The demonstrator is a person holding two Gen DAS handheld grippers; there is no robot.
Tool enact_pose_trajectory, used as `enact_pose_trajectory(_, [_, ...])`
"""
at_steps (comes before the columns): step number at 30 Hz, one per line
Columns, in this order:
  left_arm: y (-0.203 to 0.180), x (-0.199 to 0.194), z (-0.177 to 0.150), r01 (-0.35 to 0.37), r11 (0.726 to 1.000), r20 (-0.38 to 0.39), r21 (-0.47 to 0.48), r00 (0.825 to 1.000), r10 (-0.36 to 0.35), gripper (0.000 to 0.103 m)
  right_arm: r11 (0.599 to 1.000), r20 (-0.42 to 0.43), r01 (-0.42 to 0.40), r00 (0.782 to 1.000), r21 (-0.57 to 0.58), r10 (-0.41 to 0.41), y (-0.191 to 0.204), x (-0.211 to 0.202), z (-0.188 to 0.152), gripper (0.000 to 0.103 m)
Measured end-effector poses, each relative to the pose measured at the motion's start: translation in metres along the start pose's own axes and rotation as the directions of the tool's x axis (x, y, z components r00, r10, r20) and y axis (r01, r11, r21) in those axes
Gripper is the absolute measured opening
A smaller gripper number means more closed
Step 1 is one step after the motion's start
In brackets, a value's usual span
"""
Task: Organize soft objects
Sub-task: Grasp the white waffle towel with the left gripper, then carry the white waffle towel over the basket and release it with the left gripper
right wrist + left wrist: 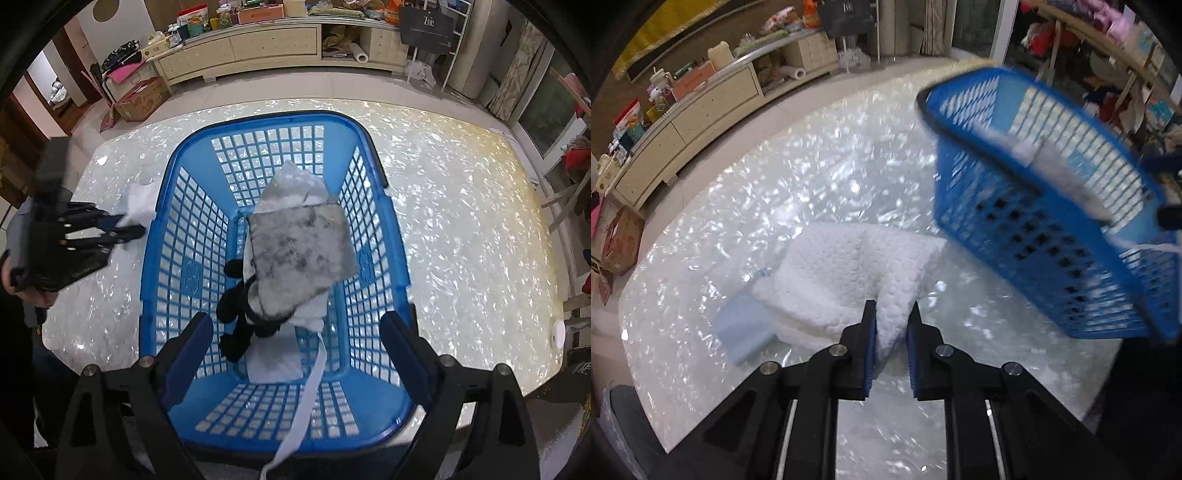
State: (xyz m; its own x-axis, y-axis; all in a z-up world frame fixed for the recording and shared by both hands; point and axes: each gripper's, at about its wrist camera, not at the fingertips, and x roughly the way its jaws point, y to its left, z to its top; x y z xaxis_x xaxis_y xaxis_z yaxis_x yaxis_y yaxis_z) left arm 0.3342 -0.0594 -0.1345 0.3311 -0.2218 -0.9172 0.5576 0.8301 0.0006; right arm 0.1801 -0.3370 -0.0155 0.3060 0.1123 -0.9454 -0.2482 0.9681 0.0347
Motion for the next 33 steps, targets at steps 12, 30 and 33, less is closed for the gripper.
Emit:
enact_pose_trajectory(12, [-0.031,-0.097,0.01,-0.03,1.0,0.116,-0.009,0.993,0.031,0.013,0.999,0.032,0.005,0.999,0.05,-0.006,-0.027,-0.013,-0.033,0.103])
enact_pose_trajectory(30, [-0.12,-0.111,0.067,-0.037,0.993,0.142,0.116,0.99,0.021,0.013,0.991,0.062,-0.03,0.998,0.129,0.022,-0.072,-0.005,-0.049,0.103])
enact_pose_trajectory(33, [-0.137,-0.1,0.077,-0.029,0.988,0.127,0.15,0.992,0.01,0.013,0.99,0.064,-0.048,0.997,0.131,0.04,-0.075,-0.001,-0.047,0.103])
